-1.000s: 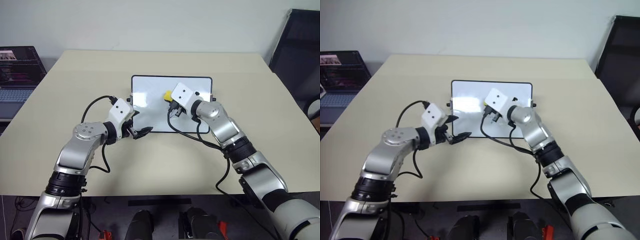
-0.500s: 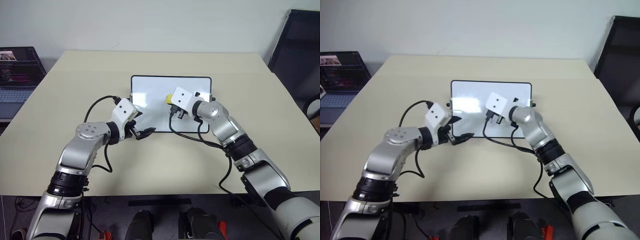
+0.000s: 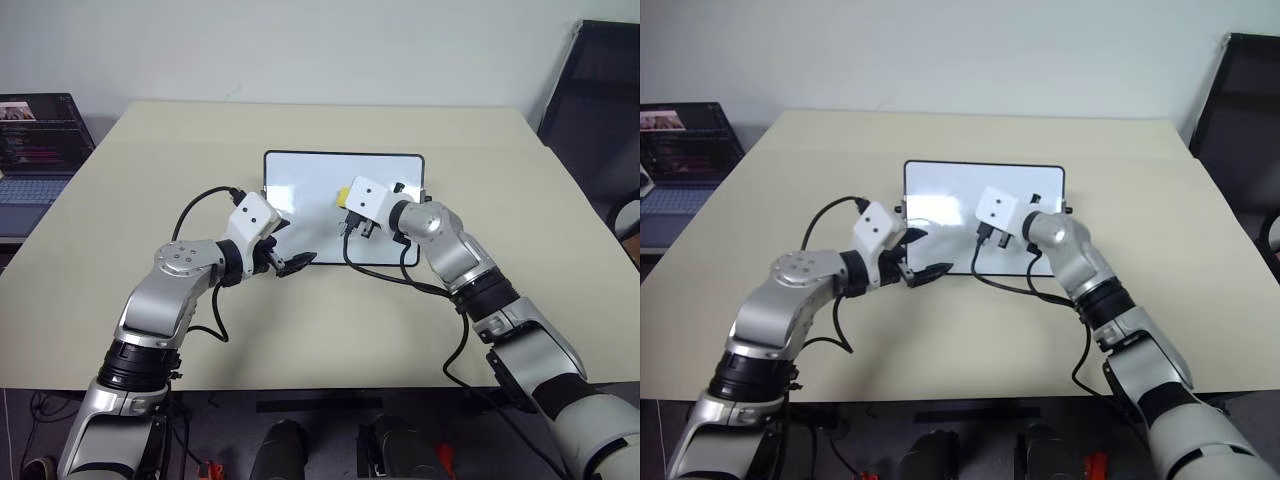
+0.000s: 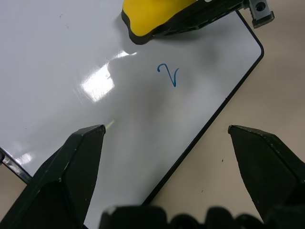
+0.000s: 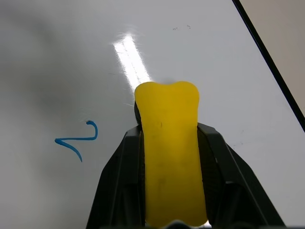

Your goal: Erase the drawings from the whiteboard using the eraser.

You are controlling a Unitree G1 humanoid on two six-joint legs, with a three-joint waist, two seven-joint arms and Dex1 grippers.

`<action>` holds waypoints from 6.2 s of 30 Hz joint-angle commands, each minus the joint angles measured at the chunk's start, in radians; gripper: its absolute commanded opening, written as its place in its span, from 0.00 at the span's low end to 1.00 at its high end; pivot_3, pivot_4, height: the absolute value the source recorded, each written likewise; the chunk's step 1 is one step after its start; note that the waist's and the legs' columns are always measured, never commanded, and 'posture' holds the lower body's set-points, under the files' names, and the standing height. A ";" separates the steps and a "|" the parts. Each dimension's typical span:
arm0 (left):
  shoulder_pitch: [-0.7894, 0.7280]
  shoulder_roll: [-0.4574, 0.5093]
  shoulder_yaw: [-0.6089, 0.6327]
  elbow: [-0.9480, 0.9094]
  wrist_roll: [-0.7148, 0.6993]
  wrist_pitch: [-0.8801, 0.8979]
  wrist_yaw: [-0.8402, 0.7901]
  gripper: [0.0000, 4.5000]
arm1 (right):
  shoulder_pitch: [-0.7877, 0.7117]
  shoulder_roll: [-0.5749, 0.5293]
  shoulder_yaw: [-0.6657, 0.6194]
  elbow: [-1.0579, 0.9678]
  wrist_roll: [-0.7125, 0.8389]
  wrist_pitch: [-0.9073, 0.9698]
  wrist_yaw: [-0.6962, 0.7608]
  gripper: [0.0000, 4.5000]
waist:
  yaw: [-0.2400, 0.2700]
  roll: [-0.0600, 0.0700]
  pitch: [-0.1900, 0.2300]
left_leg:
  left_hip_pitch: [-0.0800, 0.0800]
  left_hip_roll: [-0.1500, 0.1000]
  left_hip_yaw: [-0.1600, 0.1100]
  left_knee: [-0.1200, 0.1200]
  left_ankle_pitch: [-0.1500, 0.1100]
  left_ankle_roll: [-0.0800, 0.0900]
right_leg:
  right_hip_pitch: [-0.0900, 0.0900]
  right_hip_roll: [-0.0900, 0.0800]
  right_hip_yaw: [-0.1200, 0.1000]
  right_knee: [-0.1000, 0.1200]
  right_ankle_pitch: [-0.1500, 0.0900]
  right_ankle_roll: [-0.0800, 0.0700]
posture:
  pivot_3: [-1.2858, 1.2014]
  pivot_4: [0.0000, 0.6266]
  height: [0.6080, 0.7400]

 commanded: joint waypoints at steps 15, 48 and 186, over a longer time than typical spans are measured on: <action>0.003 -0.001 0.004 -0.036 -0.006 -0.013 -0.001 1.00 | -0.009 -0.005 -0.071 0.027 -0.001 -0.009 -0.093 0.24 | -0.002 0.000 0.000 | 0.001 0.000 0.001 0.000 0.000 0.000 | 0.000 0.000 0.001 0.000 0.000 0.000 | 0.52 0.24 1.00; 0.209 0.020 0.153 0.009 -0.097 -0.220 -0.060 1.00 | 0.627 -0.152 -0.264 -0.957 0.471 0.527 0.062 0.24 | -0.002 0.000 0.000 | 0.000 0.002 0.001 -0.002 0.000 0.000 | 0.000 0.000 0.001 -0.003 -0.003 0.004 | 0.52 0.24 1.00; -0.175 -0.315 -0.145 0.288 0.040 -0.411 -0.149 1.00 | 0.683 0.195 -0.631 -0.827 0.354 0.503 -0.457 0.99 | 0.000 0.000 0.000 | -0.003 0.000 0.001 -0.002 0.000 0.001 | 0.000 0.002 0.001 -0.006 -0.002 0.005 | 0.52 0.24 1.00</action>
